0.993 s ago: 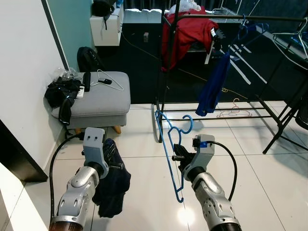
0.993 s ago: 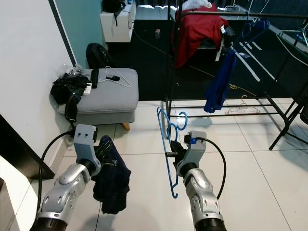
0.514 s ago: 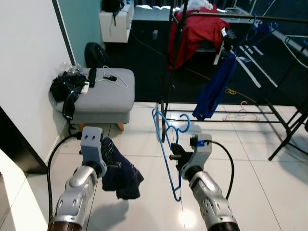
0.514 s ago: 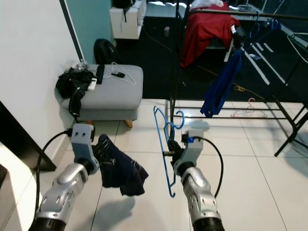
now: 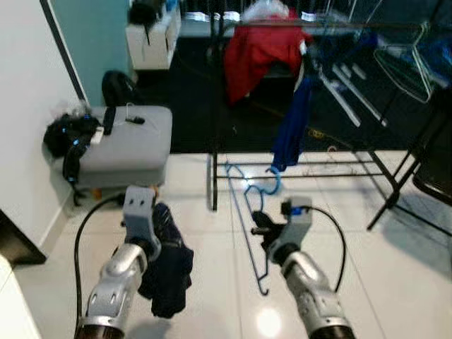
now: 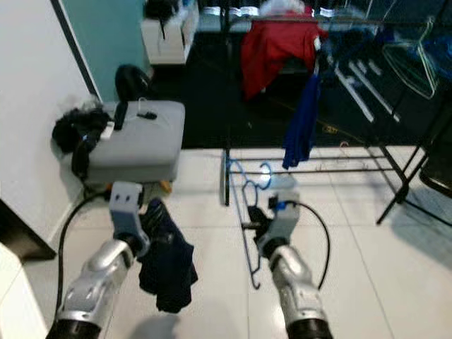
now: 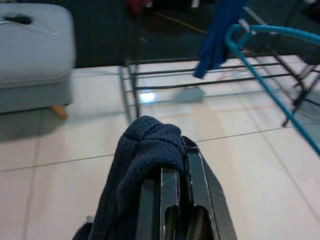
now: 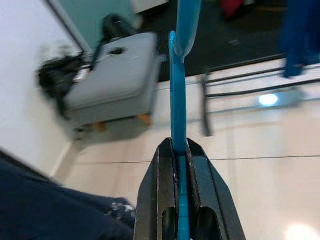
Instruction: Hang hanger
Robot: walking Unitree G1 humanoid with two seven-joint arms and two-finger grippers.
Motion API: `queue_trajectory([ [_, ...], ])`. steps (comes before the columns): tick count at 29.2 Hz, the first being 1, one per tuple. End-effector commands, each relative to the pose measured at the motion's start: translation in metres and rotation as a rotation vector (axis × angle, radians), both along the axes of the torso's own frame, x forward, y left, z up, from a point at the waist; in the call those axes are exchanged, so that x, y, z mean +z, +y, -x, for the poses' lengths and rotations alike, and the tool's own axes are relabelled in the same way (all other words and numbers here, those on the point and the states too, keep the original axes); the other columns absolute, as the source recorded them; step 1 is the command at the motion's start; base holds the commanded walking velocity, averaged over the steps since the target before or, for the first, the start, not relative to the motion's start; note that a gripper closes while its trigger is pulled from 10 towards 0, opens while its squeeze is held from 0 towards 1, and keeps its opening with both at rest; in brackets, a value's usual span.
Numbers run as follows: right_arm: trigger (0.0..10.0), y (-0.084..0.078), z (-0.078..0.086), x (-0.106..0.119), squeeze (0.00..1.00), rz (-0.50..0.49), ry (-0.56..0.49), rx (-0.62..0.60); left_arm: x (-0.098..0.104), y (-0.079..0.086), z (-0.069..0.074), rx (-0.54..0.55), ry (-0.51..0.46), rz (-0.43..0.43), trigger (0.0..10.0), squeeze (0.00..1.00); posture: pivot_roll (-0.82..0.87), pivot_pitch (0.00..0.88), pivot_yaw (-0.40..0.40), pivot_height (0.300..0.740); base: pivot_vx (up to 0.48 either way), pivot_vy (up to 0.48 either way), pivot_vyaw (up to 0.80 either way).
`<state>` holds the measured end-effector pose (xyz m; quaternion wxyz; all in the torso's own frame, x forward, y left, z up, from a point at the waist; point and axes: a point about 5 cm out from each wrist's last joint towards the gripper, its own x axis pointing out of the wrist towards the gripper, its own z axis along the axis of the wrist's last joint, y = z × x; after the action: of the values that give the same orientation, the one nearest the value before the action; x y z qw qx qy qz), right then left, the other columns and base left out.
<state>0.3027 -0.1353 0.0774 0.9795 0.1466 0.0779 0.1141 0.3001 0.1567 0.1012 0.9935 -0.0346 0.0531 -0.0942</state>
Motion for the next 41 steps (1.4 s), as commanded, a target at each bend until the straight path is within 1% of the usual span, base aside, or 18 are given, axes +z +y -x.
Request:
queue_trajectory([
  [1, 10.0, 0.008, 0.001, -0.001, 0.0, -0.01, 0.006, 0.019, 0.003, 0.002, 0.0, 0.003, -0.018, -0.01, 10.0, 0.0, -0.01, 0.052, -0.035, 0.74, 0.0, -0.379, 0.0],
  [5, 10.0, 0.008, 0.001, -0.001, 0.0, -0.009, 0.007, 0.019, 0.002, 0.002, 0.0, 0.004, -0.013, 0.002, 10.0, 0.0, -0.01, 0.054, -0.036, 0.74, 0.0, -0.378, 0.0],
  [6, 10.0, 0.008, 0.001, -0.001, 0.0, -0.009, 0.007, 0.019, 0.002, 0.001, 0.0, 0.005, -0.004, 0.032, 10.0, 0.0, -0.01, 0.054, -0.036, 0.74, 0.0, 0.0, 0.0],
  [10, 10.0, 0.008, 0.001, -0.001, 0.0, -0.009, 0.007, 0.019, 0.003, 0.002, 0.0, 0.011, -0.002, 0.05, 10.0, 0.0, -0.01, 0.054, -0.036, 0.74, 0.0, 0.0, 0.0],
  [11, 10.0, 0.008, 0.001, -0.001, 0.0, -0.009, 0.006, 0.018, 0.004, 0.001, -0.001, 0.003, 0.002, 0.073, 10.0, 0.0, -0.01, 0.053, -0.038, 0.74, 0.0, 0.465, 0.0],
  [15, 10.0, 0.008, 0.0, 0.0, 0.0, -0.009, 0.005, 0.018, 0.004, 0.0, -0.001, -0.013, 0.005, 0.069, 10.0, 0.0, -0.01, 0.054, -0.036, 0.74, 0.0, 0.467, 0.0],
  [18, 10.0, 0.007, 0.0, 0.0, 0.0, -0.01, 0.005, 0.017, 0.003, 0.0, -0.002, 0.0, 0.013, 0.071, 10.0, 0.0, -0.01, 0.057, -0.035, 0.74, 0.0, 0.48, 0.0],
  [21, 10.0, 0.008, 0.0, 0.0, 0.0, -0.01, 0.004, 0.016, 0.003, -0.001, -0.002, -0.008, 0.002, 0.03, 10.0, 0.0, -0.01, 0.059, -0.034, 0.74, 0.0, 0.0, 0.0],
  [29, 10.0, 0.009, -0.001, 0.001, 0.0, -0.011, 0.004, 0.018, 0.008, 0.0, -0.004, -0.009, -0.027, 0.018, 10.0, 0.0, -0.01, 0.061, -0.032, 0.74, 0.0, 0.0, 0.0],
  [33, 10.0, 0.01, 0.0, 0.001, 0.0, 0.003, 0.005, 0.042, 0.014, 0.002, -0.006, 0.008, -0.049, -0.022, 10.0, 0.0, -0.01, 0.059, -0.034, 0.74, 0.0, 0.0, 0.0],
  [34, 10.0, 0.009, 0.004, -0.001, 0.0, 0.049, 0.017, 0.092, 0.015, 0.006, -0.009, 0.041, -0.042, -0.083, 10.0, 0.0, 0.0, 0.056, -0.036, 0.74, 0.0, 0.0, 0.0],
  [35, 10.0, 0.009, 0.004, -0.001, 0.0, 0.049, 0.017, 0.092, 0.015, 0.006, -0.009, 0.041, -0.042, -0.083, 10.0, 0.0, 0.0, 0.056, -0.036, 0.74, 0.0, 0.0, 0.0],
  [36, 10.0, 0.009, 0.008, -0.002, 0.0, 0.083, 0.027, 0.128, 0.016, 0.009, -0.012, 0.065, -0.037, -0.126, 10.0, 0.0, 0.0, 0.056, -0.036, 0.74, 0.0, 0.0, 0.0],
  [37, 10.0, 0.007, 0.014, -0.005, 0.0, 0.122, 0.063, 0.187, 0.018, 0.012, -0.015, 0.085, -0.03, -0.167, 10.0, 0.0, -0.01, 0.056, -0.038, 0.74, 0.0, 0.0, 0.0],
  [38, 10.0, 0.006, 0.019, -0.008, 0.0, 0.146, 0.09, 0.226, 0.019, 0.014, -0.018, 0.096, -0.027, -0.191, 10.0, 0.0, -0.01, 0.056, -0.038, 0.74, 0.0, 0.0, 0.0],
  [39, 10.0, 0.001, 0.025, -0.009, 0.0, 0.158, 0.119, 0.259, 0.022, 0.018, -0.023, 0.126, -0.018, -0.203, 10.0, 0.0, -0.01, 0.055, -0.033, 0.74, 0.0, 0.0, 0.0],
  [40, 10.0, 0.001, 0.025, -0.009, 0.0, 0.158, 0.119, 0.259, 0.022, 0.018, -0.023, 0.126, -0.018, -0.203, 10.0, 0.0, -0.01, 0.055, -0.033, 0.74, 0.0, 0.0, 0.0],
  [41, 10.0, -0.002, 0.029, -0.009, 0.0, 0.165, 0.138, 0.28, 0.025, 0.02, -0.026, 0.149, -0.011, -0.209, 10.0, 0.0, -0.02, 0.054, -0.03, 0.74, 0.0, 0.0, 0.0],
])
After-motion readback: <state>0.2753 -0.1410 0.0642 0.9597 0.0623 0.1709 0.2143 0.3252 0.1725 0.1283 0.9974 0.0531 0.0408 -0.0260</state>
